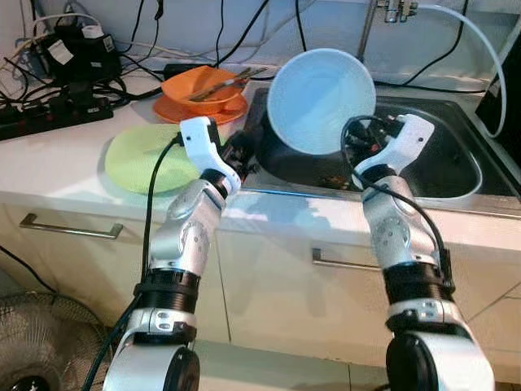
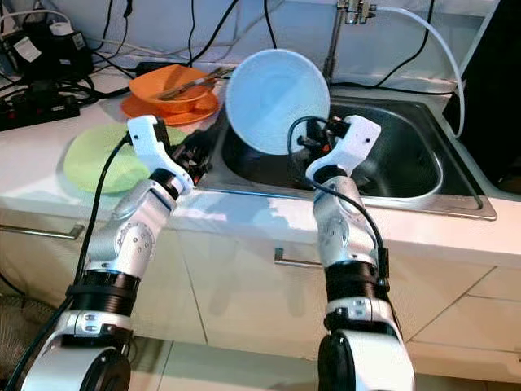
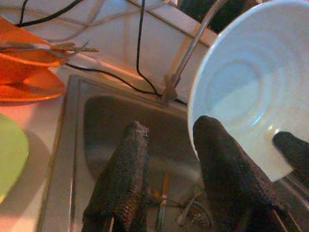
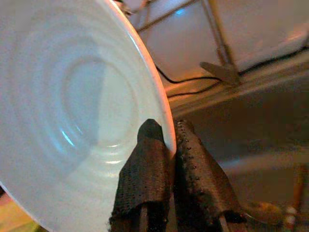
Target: Kitchen organization
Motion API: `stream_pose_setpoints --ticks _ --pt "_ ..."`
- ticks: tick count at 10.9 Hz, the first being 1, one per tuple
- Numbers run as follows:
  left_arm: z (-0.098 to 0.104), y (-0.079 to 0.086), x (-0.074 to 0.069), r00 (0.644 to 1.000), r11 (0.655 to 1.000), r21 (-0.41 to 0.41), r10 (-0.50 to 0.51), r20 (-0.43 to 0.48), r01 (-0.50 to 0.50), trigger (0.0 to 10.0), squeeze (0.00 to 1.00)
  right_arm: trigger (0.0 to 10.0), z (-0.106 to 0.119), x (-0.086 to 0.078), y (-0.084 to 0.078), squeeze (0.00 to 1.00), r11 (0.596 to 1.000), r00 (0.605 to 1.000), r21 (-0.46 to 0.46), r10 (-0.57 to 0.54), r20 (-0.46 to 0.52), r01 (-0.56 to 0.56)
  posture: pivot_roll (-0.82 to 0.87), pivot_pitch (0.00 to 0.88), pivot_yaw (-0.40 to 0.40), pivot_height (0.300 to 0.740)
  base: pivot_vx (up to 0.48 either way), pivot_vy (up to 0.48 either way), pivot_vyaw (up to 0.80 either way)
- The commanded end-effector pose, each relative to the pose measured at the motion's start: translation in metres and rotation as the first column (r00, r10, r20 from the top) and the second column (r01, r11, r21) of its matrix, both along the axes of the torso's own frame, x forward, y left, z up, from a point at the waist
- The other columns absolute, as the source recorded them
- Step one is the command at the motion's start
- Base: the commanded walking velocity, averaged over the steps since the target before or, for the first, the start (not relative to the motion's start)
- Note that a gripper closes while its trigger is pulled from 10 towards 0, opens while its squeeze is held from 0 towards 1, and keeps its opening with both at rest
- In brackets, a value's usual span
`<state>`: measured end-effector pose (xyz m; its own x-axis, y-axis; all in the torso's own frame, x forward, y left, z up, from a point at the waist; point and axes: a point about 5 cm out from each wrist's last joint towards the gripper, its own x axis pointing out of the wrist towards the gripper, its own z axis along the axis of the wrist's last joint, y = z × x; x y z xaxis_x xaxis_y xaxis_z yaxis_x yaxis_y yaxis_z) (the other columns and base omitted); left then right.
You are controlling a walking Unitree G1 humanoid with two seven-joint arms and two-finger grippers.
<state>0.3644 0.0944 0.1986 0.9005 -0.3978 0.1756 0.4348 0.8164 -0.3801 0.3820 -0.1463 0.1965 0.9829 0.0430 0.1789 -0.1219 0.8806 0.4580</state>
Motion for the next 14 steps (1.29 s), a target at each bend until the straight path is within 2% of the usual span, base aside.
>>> stream_pose_setpoints --ticks 1,2,3,4,5,7,9,14 --pt "-0.005 -0.004 -0.004 0.999 0.995 0.097 -0.031 -0.004 0.032 10.0 0.0 10.0 0.011 0.006 -0.011 0.0 0.996 0.996 -0.021 -0.081 0.021 0.082 0.12 0.0 0.042 0.74 0.0 0.0 0.0" --pt "-0.011 -0.01 -0.009 0.997 0.983 0.165 -0.074 -0.024 0.077 10.0 0.0 10.0 0.012 0.01 -0.014 0.0 0.991 0.994 -0.084 -0.108 0.017 0.109 0.13 0.0 0.041 0.74 0.0 0.0 0.0" --pt "-0.02 -0.016 -0.017 0.99 0.96 0.245 -0.123 -0.072 0.137 10.0 0.0 10.0 0.009 0.015 -0.013 0.0 0.974 0.992 -0.19 -0.128 -0.005 0.125 0.13 0.0 0.039 0.74 0.0 0.0 0.0" --pt "-0.029 -0.018 -0.024 0.983 0.939 0.299 -0.141 -0.117 0.17 10.0 0.0 10.0 0.002 0.019 -0.013 0.0 0.954 0.985 -0.264 -0.164 -0.062 0.142 0.15 0.0 0.033 0.74 0.0 0.0 0.0" --pt "-0.034 -0.019 -0.029 0.978 0.927 0.321 -0.152 -0.143 0.192 10.0 0.0 10.0 -0.001 0.021 -0.014 0.0 0.945 0.982 -0.293 -0.175 -0.075 0.146 0.16 0.0 0.031 0.74 0.0 0.0 0.0" --pt "-0.039 -0.019 -0.038 0.972 0.916 0.341 -0.155 -0.179 0.209 10.0 0.0 10.0 -0.011 0.024 -0.014 0.0 0.919 0.973 -0.368 -0.195 -0.12 0.138 0.18 0.007 0.023 0.74 0.0 0.0 0.0" --pt "-0.038 -0.018 -0.045 0.97 0.912 0.352 -0.151 -0.192 0.211 10.0 0.0 10.0 -0.019 0.025 -0.007 0.0 0.895 0.972 -0.437 -0.174 -0.161 0.088 0.21 0.024 0.018 0.74 0.0 0.0 0.0" --pt "-0.041 -0.017 -0.059 0.962 0.907 0.36 -0.14 -0.235 0.22 10.0 0.0 10.0 -0.038 0.021 0.001 0.0 0.886 0.961 -0.463 -0.15 -0.233 0.026 0.24 0.057 0.018 0.74 0.0 0.0 0.0"
